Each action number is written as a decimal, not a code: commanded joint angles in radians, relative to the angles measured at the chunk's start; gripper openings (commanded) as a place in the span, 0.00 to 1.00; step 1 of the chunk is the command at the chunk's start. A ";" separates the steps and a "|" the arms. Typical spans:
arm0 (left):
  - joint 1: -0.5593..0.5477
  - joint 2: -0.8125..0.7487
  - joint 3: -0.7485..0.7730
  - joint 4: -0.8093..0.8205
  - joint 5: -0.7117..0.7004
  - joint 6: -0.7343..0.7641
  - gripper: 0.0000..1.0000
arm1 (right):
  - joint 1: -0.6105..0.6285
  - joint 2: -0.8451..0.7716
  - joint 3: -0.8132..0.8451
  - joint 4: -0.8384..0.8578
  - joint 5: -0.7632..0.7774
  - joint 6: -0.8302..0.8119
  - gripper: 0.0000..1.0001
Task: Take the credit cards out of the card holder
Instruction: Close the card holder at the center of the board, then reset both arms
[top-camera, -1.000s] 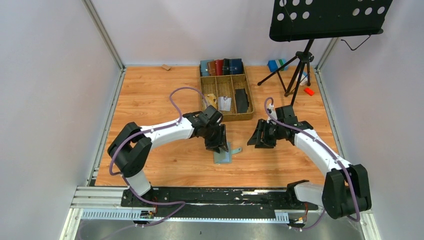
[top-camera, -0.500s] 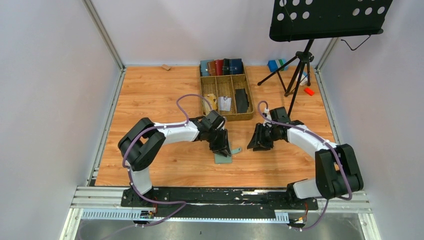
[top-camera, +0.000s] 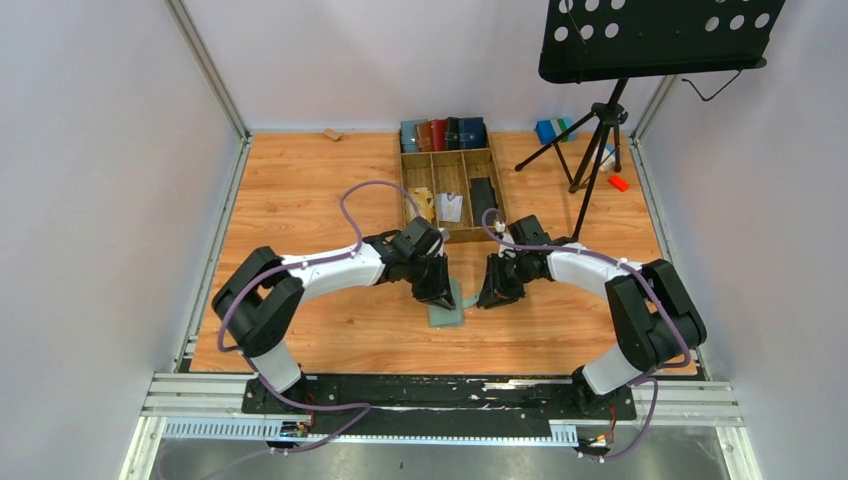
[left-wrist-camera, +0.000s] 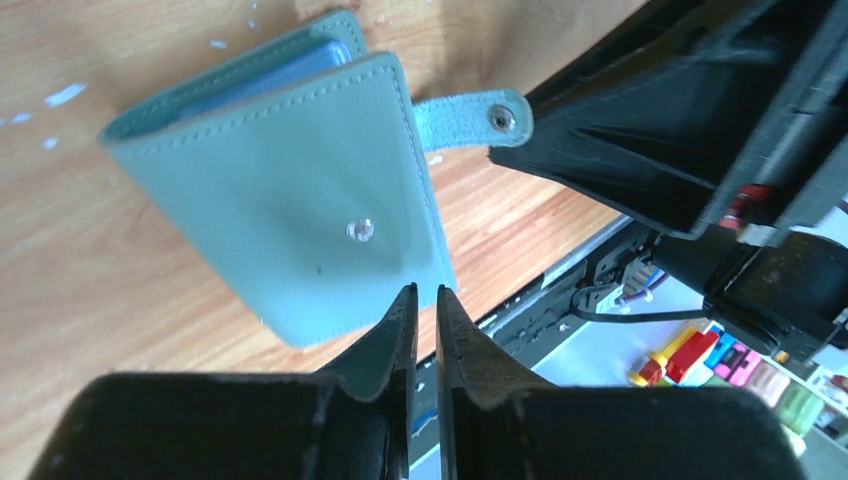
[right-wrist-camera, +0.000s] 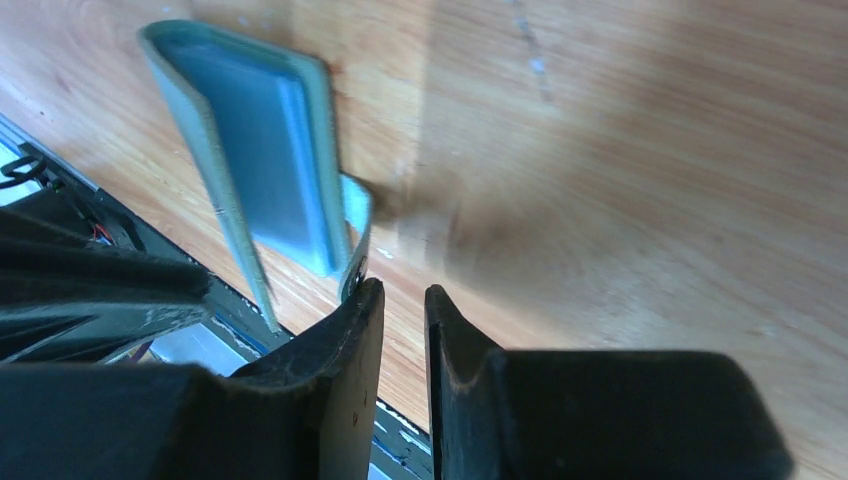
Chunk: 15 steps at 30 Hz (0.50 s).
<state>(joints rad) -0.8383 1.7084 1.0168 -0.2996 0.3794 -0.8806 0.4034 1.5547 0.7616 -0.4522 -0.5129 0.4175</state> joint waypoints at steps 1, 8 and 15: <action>-0.005 -0.103 0.044 -0.169 -0.087 0.059 0.16 | 0.038 -0.013 0.054 0.047 -0.002 -0.011 0.22; -0.002 -0.147 -0.005 -0.234 -0.147 0.065 0.09 | 0.049 -0.055 0.087 -0.035 0.103 -0.051 0.19; 0.044 -0.351 -0.027 -0.272 -0.299 0.102 0.16 | -0.029 -0.322 0.068 -0.108 0.248 -0.098 0.16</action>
<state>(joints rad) -0.8276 1.5085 0.9947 -0.5495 0.1886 -0.8200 0.4225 1.3930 0.8070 -0.5270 -0.3668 0.3676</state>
